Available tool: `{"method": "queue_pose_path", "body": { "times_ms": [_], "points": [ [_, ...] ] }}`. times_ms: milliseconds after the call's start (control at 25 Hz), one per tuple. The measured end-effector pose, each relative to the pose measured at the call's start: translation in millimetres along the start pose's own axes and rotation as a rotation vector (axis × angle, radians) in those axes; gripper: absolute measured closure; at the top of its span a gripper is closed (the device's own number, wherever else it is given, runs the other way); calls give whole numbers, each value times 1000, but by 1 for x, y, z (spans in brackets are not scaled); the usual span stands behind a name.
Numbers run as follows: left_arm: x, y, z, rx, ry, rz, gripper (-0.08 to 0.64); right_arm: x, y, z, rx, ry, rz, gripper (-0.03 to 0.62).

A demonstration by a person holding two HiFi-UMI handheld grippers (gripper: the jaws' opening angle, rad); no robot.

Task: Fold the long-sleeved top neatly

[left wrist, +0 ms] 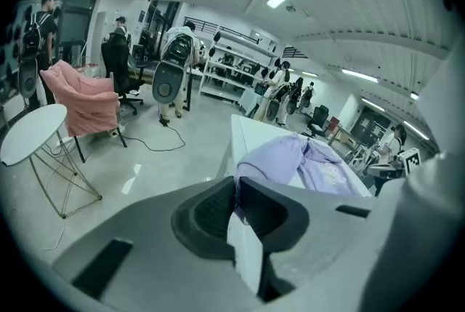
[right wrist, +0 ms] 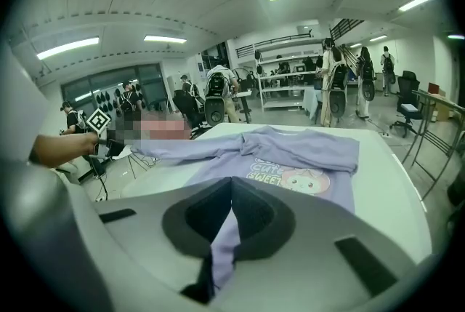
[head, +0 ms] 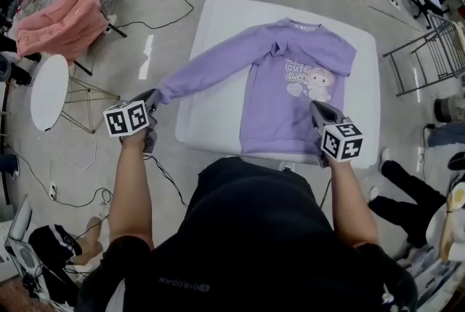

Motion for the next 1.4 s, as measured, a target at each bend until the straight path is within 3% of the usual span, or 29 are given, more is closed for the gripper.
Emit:
{"method": "queue_pose_path", "body": {
  "times_ms": [280,400,480,760,960,1200,1400],
  "points": [
    [76,-11,6,26,52,120,534,-2,7,-17,-36,23,3,588],
    [93,-7,10,35,48,130,534,-5,16,-23,-47,34,14,588],
    [104,8,8,1,56,130,534,-4,23,-27,-46,39,18,588],
    [145,122,14,-186,123,155,534,2,54,-32,-6,59,19,588],
    [175,221,45,-290,163,249,534,2,77,-38,28,75,-5,588],
    [203,317,93,-313,147,329,534,2,116,-54,40,84,-6,588],
    [204,379,130,-301,111,407,534,-4,145,-65,48,89,8,588]
  ]
}}
Point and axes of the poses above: the fingertips, and each gripper's own axes: z forward along the fingers, y to its right, x out of its top, the point moved 10 cm from there along -z, backward along the fingers, and after that the axes turned 4 degrees about -x, right-handed, at the moved point
